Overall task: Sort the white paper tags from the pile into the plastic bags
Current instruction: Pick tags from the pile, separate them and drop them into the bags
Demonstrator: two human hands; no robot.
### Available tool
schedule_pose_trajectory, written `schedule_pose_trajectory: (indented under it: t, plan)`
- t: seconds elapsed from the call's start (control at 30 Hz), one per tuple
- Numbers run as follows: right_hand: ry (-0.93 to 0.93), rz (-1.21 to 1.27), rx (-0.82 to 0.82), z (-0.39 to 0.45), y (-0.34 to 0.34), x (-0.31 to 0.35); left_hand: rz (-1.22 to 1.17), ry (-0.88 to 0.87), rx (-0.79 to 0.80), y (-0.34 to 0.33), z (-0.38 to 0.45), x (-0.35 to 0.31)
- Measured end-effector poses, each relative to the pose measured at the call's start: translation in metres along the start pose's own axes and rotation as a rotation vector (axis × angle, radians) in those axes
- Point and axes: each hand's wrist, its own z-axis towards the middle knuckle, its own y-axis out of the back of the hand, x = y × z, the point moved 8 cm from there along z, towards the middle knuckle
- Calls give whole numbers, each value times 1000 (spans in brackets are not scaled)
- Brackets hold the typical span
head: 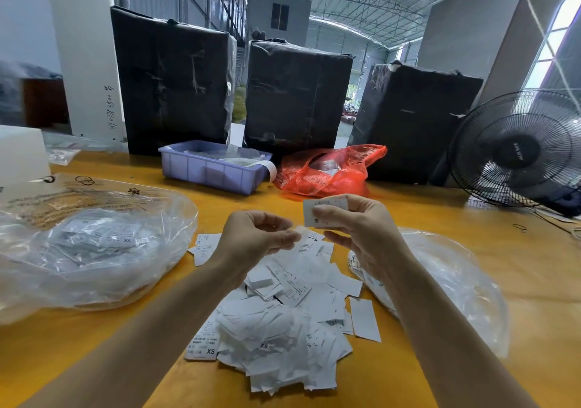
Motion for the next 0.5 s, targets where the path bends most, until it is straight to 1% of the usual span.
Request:
schedule_pose_trajectory:
  t: [0.1,0.27,0.5]
  plan:
    - [47,-69,-45,1,-2,-1,60,-32,11,-2,-1,-1]
    - [122,-167,-103,0,-2,0,86,-48,20,-3,-2,-3]
    - [87,-136,-70,-3,-4,1,34,-11,47,-2,0,-2]
